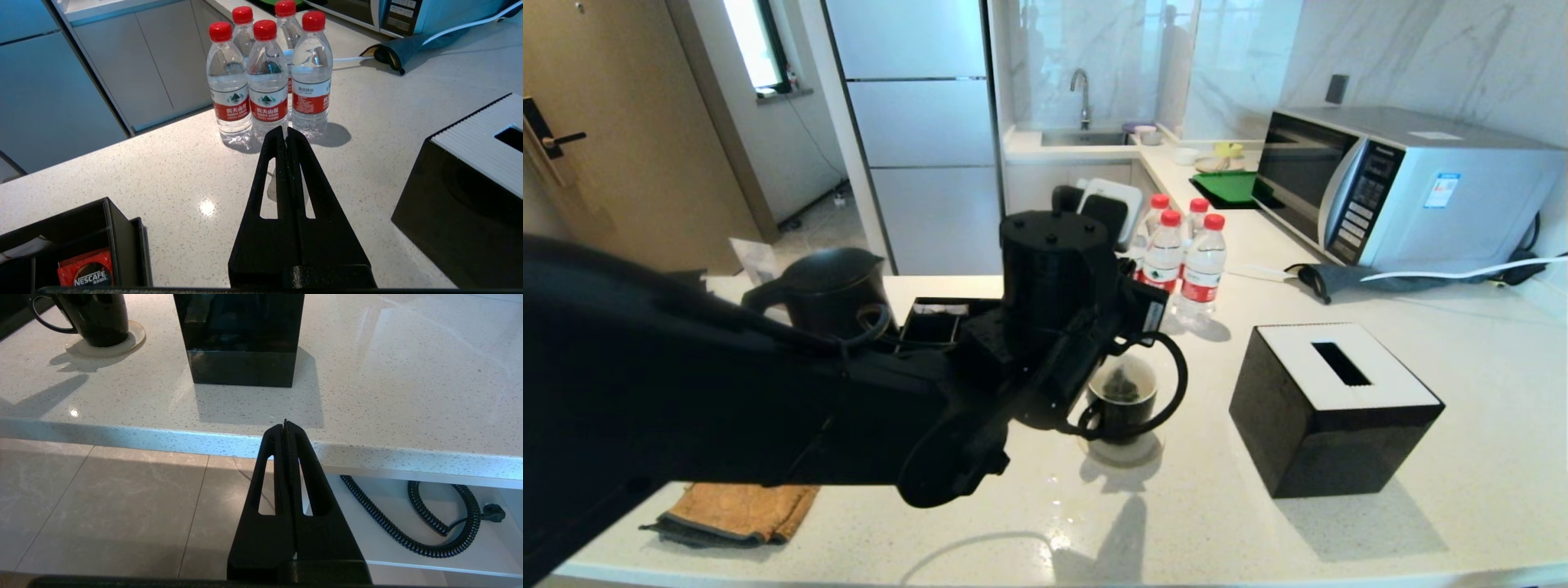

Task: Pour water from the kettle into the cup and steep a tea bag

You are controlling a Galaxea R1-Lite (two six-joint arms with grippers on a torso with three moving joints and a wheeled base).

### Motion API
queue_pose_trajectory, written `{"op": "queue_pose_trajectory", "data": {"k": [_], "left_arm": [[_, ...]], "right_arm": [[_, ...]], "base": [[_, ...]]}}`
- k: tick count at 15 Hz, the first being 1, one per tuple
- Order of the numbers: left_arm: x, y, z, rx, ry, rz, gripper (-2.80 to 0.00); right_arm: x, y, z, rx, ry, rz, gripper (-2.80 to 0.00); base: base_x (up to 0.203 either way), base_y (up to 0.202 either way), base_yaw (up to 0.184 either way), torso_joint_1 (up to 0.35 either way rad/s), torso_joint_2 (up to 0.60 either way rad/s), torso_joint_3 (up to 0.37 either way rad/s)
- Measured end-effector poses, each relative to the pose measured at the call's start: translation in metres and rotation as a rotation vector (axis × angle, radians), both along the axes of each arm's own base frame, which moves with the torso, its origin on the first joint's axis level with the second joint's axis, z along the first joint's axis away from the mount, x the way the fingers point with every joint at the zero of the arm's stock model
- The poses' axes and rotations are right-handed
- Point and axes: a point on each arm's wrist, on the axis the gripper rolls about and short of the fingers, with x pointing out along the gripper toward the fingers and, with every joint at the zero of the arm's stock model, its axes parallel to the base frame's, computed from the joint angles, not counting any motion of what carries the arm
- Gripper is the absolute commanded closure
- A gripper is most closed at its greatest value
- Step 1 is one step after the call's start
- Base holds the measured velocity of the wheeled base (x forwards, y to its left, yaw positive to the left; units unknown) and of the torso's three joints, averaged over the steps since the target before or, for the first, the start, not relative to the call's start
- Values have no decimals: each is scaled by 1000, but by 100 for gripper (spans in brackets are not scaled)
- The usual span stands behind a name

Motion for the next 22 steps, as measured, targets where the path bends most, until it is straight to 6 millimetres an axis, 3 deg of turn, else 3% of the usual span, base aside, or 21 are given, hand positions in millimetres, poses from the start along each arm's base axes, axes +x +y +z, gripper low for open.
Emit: {"op": "queue_pose_trajectory", "data": {"k": [8,18,22], "left_arm": [[-8,8,-28,19,30,7,0],[4,-1,-62,47,63,16,0],[9,-3,-57,41,46,22,0]], "right_arm": [[0,0,0,0,0,0,0],[0,0,0,0,0,0,0],[0,0,0,0,0,0,0]], "base": [[0,0,0,0,0,0],[0,0,0,0,0,0],[0,0,0,0,0,0]]}}
